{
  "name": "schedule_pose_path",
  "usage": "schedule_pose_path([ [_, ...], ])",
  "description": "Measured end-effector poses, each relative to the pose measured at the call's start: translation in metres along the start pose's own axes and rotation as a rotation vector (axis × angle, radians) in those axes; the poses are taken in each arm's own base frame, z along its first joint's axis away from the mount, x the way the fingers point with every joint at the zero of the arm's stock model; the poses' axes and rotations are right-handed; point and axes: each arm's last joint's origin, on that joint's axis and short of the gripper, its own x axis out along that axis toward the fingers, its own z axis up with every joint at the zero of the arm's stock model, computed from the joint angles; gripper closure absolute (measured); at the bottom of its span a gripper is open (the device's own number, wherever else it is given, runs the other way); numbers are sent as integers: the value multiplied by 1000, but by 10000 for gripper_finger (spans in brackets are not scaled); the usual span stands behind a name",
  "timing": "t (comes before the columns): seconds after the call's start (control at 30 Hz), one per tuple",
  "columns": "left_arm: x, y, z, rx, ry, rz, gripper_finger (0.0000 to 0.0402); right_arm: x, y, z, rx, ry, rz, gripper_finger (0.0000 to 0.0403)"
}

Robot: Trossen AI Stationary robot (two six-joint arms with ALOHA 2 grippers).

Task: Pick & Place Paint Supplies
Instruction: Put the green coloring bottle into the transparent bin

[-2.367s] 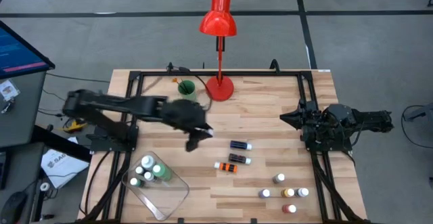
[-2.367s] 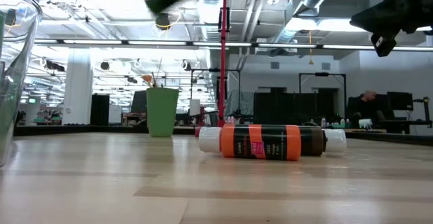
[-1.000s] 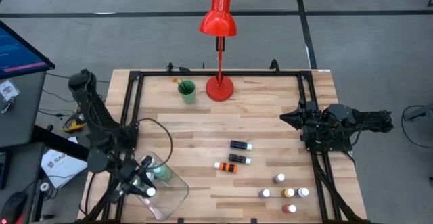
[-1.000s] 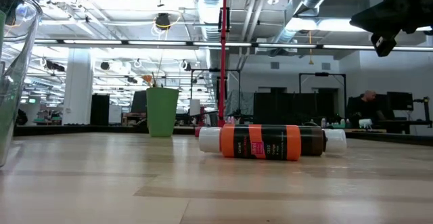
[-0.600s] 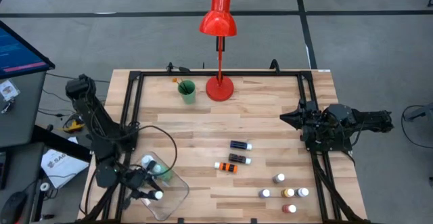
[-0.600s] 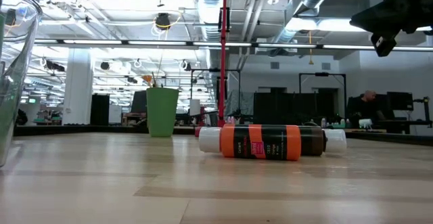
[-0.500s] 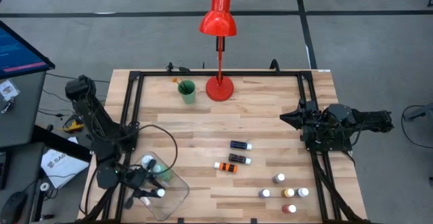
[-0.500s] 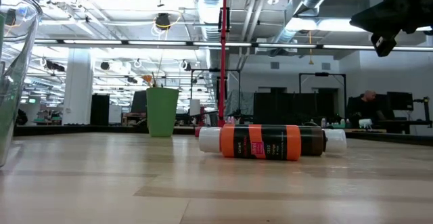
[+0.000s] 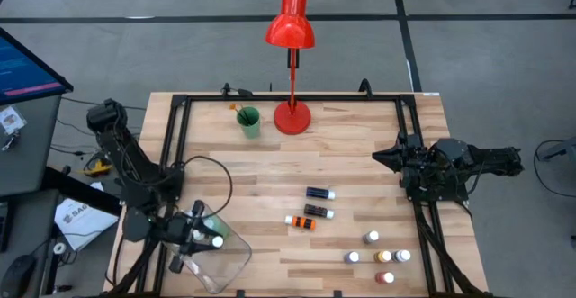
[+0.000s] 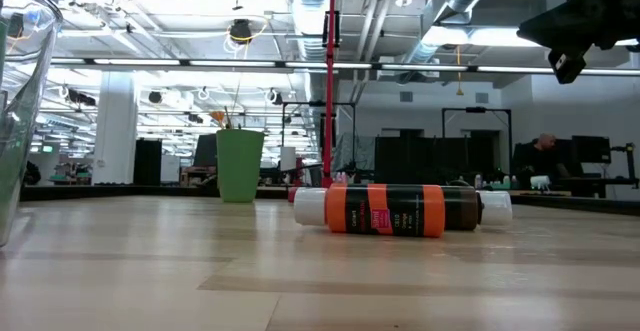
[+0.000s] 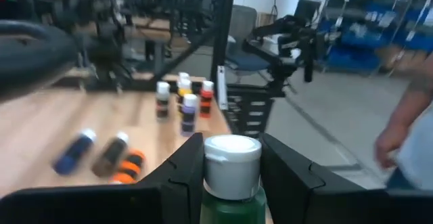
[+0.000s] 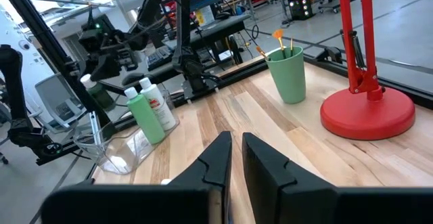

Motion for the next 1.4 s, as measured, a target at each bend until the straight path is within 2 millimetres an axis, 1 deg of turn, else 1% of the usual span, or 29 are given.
schedule_pose_path([
  [0.07, 5, 4, 2, 59, -8, 26, 297, 0, 0, 0, 0, 0, 0, 370],
  [0.23, 20, 17, 9, 54, -44, 53, 297, 0, 0, 0, 0, 0, 0, 372],
  [0.33, 26, 22, 10, 38, -43, 13, 297, 0, 0, 0, 0, 0, 0, 370],
  [0.4, 28, 20, 8, 19, -26, -51, 297, 0, 0, 0, 0, 0, 0, 370],
  [0.5, 24, 13, 9, -19, -21, -160, 298, 0, 0, 0, 0, 0, 0, 370],
  [0.63, 11, 0, 9, -41, -9, -319, 298, 0, 0, 0, 0, 0, 0, 372],
  [0.7, 4, -8, 7, -7, 2, -392, 298, 0, 0, 0, 0, 0, 0, 371],
  [0.77, -3, -13, 6, 39, 3, -427, 298, 0, 0, 0, 0, 0, 0, 370],
  [0.87, -7, -15, 4, 95, -9, -385, 298, 0, 0, 0, 0, 0, 0, 370],
  [0.97, -9, -12, -3, 109, 4, -357, 298, 0, 0, 0, 0, 0, 0, 371],
  [1.23, -22, -12, -21, 124, 51, -414, 298, 0, 0, 0, 0, 0, 0, 370],
  [1.4, -26, -11, -28, 141, 67, -431, 298, 0, 0, 0, 0, 0, 0, 372],
])
